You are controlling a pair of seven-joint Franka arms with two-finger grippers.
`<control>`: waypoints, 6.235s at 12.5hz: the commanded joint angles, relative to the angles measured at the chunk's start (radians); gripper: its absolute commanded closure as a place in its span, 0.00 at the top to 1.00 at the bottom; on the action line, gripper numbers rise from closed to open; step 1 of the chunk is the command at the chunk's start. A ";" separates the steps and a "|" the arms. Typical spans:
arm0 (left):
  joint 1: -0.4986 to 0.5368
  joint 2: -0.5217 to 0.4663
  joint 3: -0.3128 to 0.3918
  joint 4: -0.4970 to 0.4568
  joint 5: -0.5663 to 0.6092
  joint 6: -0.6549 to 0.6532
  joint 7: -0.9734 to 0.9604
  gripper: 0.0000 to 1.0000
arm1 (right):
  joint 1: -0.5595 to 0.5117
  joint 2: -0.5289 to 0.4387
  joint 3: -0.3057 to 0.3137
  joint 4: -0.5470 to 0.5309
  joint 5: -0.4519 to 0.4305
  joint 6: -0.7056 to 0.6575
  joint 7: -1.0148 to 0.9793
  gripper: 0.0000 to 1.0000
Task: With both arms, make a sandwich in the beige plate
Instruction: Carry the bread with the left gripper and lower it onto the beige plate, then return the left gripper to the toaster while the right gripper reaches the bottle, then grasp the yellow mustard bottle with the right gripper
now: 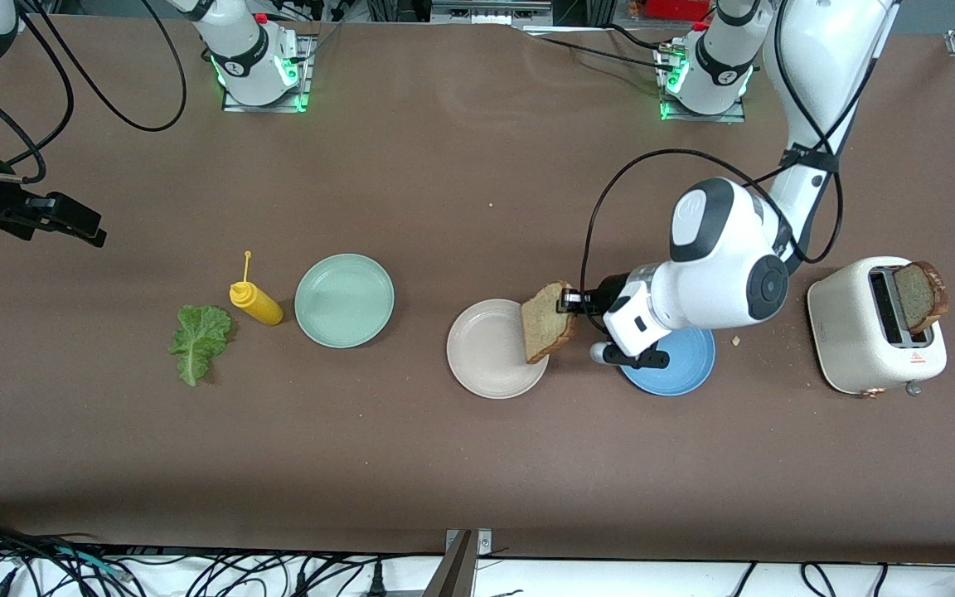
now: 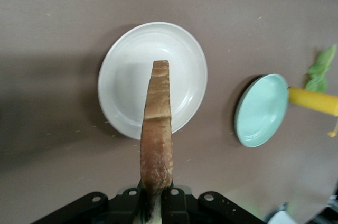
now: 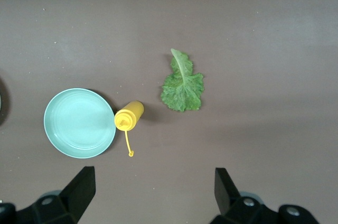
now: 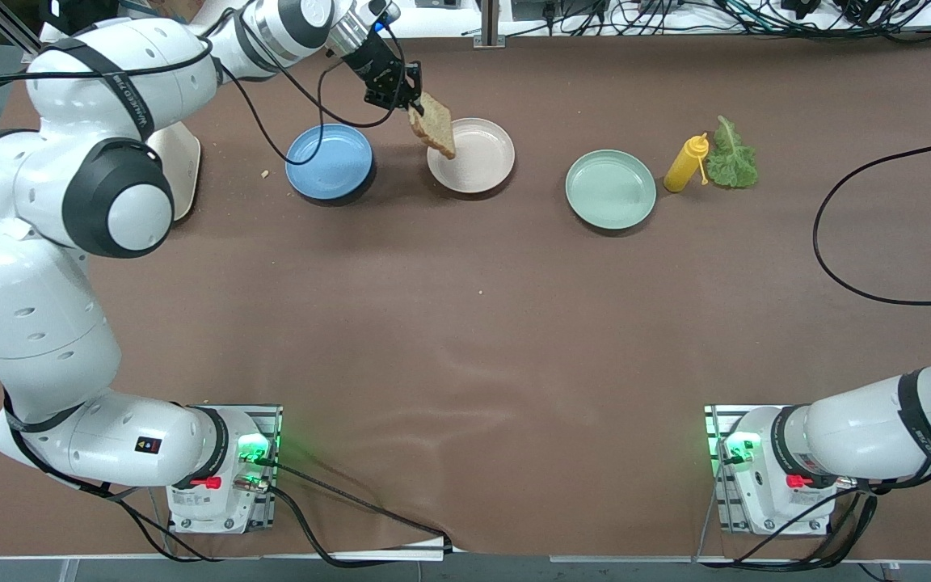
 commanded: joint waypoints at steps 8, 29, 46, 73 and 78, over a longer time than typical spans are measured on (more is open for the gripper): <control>0.080 0.218 -0.005 0.067 -0.295 -0.009 0.402 0.00 | -0.001 -0.004 -0.003 -0.001 0.013 0.006 -0.011 1.00; 0.040 0.275 0.001 0.071 -0.359 0.092 0.557 1.00 | 0.000 -0.001 -0.003 -0.001 0.015 0.007 -0.009 1.00; 0.250 -0.159 0.016 0.085 0.359 -0.448 0.310 1.00 | -0.007 0.057 -0.004 0.001 0.145 0.012 -0.300 1.00; 0.213 -0.613 0.205 -0.189 0.520 -0.424 0.214 1.00 | -0.250 0.542 -0.003 -0.212 1.032 0.141 -2.348 1.00; 0.215 -0.613 0.210 -0.189 0.520 -0.431 0.216 1.00 | -0.251 0.542 -0.003 -0.281 1.033 0.138 -2.516 1.00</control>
